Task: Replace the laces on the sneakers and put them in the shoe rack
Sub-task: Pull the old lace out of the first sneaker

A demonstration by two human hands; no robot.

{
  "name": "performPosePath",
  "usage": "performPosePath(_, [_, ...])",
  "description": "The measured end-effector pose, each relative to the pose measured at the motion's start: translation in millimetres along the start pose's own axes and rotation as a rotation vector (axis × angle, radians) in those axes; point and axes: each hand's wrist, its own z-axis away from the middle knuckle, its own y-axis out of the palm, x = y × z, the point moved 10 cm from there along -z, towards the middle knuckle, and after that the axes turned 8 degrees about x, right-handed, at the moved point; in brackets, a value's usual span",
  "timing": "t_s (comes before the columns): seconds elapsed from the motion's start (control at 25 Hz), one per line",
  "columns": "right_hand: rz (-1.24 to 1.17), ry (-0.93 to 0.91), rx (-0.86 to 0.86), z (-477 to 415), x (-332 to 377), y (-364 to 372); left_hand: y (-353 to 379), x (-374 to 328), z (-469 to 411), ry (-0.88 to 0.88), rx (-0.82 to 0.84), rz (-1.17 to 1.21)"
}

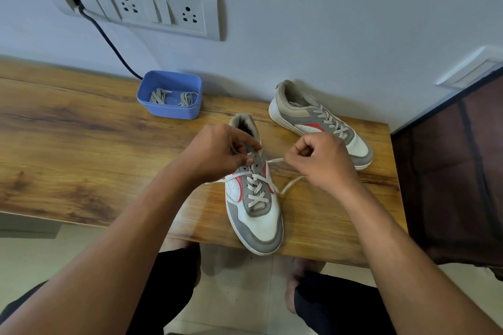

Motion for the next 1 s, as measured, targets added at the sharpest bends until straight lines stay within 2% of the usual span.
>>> performPosePath(0.08, [0.211, 0.065, 0.099, -1, -11, 11, -1, -1, 1, 0.018, -0.035, 0.004])
performPosePath(0.16, [0.266, 0.027, 0.067, -2, -8, 9, -7, -4, 2, 0.049, -0.095, 0.024])
performPosePath(0.24, [0.146, -0.178, -0.011, -2, 17, 6, -20, -9, 4, 0.082, -0.211, 0.031])
performPosePath(0.32, [0.123, -0.366, 0.044, 0, 41, 17, -32, -11, 8, 0.068, -0.286, 0.028])
performPosePath(0.4, [0.213, -0.413, 0.111, -1, 48, 30, -22, -7, 7, 0.026, -0.151, 0.014])
performPosePath(0.48, [0.226, -0.412, 0.097, -3, 48, 31, 11, -1, 8, -0.022, 0.150, -0.041])
performPosePath(0.52, [0.222, -0.417, 0.081, -4, 48, 30, 25, 2, 12, -0.037, 0.262, -0.087])
performPosePath(0.56, [0.222, -0.423, 0.072, -5, 48, 29, 31, 4, 13, -0.041, 0.302, -0.124])
performPosePath(0.6, [0.222, -0.421, 0.067, -7, 48, 27, 31, 4, 13, -0.040, 0.274, -0.138])
performPosePath(0.72, [0.198, -0.361, 0.070, -13, 39, 24, 3, 1, 10, -0.019, 0.040, -0.090])
performPosePath(0.8, [0.127, -0.329, 0.066, -14, 37, 23, -9, 1, 11, -0.020, -0.033, -0.066])
performPosePath(1.0, [0.026, -0.261, 0.049, -20, 44, 29, 11, 10, 14, -0.137, 0.076, -0.034])
